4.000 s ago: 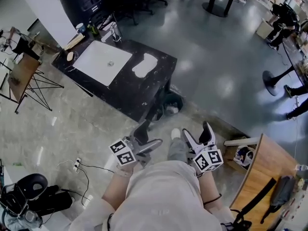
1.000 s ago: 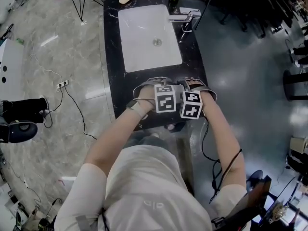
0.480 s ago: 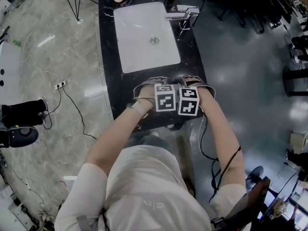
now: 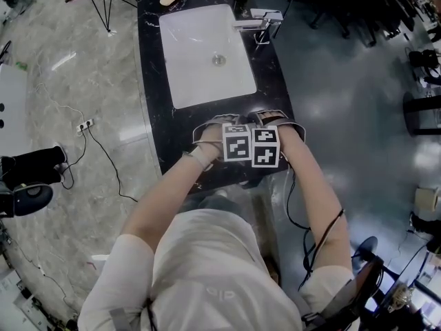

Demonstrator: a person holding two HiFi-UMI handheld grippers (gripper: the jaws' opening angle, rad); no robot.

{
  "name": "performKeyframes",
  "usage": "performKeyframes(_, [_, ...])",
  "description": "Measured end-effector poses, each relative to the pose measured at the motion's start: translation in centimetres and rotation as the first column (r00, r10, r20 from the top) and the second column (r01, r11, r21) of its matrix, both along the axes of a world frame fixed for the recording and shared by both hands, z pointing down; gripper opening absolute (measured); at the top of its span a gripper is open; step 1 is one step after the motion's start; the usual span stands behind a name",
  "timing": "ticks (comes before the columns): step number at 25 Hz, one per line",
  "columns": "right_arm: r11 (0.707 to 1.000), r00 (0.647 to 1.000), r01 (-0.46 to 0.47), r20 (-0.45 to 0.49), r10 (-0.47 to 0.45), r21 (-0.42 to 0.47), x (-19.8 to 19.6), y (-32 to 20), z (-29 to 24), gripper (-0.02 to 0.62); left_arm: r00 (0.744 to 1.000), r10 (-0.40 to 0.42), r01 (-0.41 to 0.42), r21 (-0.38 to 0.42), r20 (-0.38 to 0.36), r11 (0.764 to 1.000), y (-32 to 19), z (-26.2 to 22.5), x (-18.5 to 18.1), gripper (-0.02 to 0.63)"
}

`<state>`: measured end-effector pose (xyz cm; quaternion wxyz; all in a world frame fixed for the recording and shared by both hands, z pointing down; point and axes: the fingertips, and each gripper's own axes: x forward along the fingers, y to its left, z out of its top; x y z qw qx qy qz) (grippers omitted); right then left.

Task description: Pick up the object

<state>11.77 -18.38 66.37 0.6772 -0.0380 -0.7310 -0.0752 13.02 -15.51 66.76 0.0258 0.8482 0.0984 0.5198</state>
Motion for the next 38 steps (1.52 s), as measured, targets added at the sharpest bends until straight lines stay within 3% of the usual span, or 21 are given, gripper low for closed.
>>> performKeyframes(18, [0.998, 1.0, 0.014, 0.019, -0.015, 0.059, 0.0, -1.0, 0.8, 0.515, 1.0, -0.021, 0.02, -0.052, -0.023, 0.998, -0.2, 0.4, 0.5, 0.588])
performKeyframes(38, [0.983, 1.0, 0.025, 0.007, -0.026, 0.18, 0.0, -1.0, 0.7, 0.514, 0.999, -0.014, 0.015, 0.036, -0.044, 0.999, -0.2, 0.6, 0.7, 0.588])
